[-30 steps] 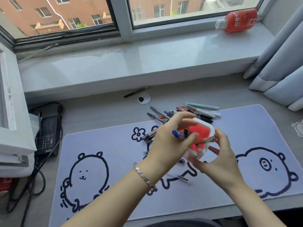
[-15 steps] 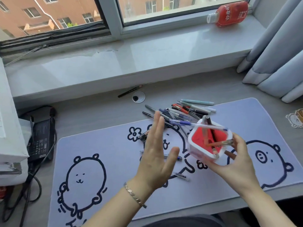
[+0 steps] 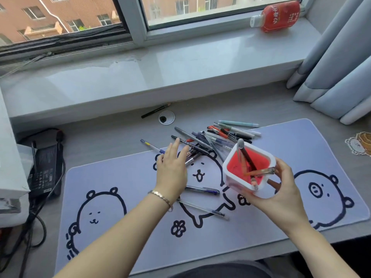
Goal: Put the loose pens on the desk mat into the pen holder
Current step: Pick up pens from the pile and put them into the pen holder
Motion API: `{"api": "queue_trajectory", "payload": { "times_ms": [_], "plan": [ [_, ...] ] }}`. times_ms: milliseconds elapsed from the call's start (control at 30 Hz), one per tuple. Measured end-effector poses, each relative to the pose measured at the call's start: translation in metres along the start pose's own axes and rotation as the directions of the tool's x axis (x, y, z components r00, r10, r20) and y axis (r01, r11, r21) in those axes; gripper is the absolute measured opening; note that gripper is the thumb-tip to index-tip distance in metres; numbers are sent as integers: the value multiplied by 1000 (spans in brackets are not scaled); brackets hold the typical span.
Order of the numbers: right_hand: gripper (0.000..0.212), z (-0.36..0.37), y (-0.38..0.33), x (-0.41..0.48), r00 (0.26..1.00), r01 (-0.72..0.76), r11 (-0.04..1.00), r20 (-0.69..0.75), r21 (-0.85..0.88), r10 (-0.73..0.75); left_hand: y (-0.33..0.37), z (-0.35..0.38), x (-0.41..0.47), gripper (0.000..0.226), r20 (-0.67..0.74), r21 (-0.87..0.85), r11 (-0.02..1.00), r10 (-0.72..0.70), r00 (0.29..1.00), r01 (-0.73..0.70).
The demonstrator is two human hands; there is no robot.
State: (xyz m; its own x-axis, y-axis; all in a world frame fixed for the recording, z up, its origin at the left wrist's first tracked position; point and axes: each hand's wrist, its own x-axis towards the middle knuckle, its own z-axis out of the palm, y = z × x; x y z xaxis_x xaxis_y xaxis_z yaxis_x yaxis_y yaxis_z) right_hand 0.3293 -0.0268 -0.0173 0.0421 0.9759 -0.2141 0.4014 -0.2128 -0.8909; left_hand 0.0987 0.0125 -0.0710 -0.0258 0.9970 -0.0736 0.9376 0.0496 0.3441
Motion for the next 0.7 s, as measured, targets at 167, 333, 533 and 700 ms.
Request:
{"api": "queue_trajectory", "payload": {
  "times_ms": [167, 333, 533, 700],
  "plan": [
    [85, -6, 1, -2, 1000, -2, 1000, -2, -6, 2, -30, 5, 16, 22, 126, -20, 1000, 10, 992, -8],
    [84, -1, 2, -1, 999, -14, 1000, 33, 3, 13, -47, -8, 24, 33, 146, -49, 997, 74, 986, -68],
    [87, 0, 0, 1, 1000, -3, 1000, 26, -13, 3, -44, -19, 2, 17, -33, 13, 994, 111, 993, -110],
    [85, -2, -2, -2, 1000, 5, 1000, 19, -16, -5, 3, 5, -38, 25, -23, 136, 914, 388, 921, -382]
  ]
}}
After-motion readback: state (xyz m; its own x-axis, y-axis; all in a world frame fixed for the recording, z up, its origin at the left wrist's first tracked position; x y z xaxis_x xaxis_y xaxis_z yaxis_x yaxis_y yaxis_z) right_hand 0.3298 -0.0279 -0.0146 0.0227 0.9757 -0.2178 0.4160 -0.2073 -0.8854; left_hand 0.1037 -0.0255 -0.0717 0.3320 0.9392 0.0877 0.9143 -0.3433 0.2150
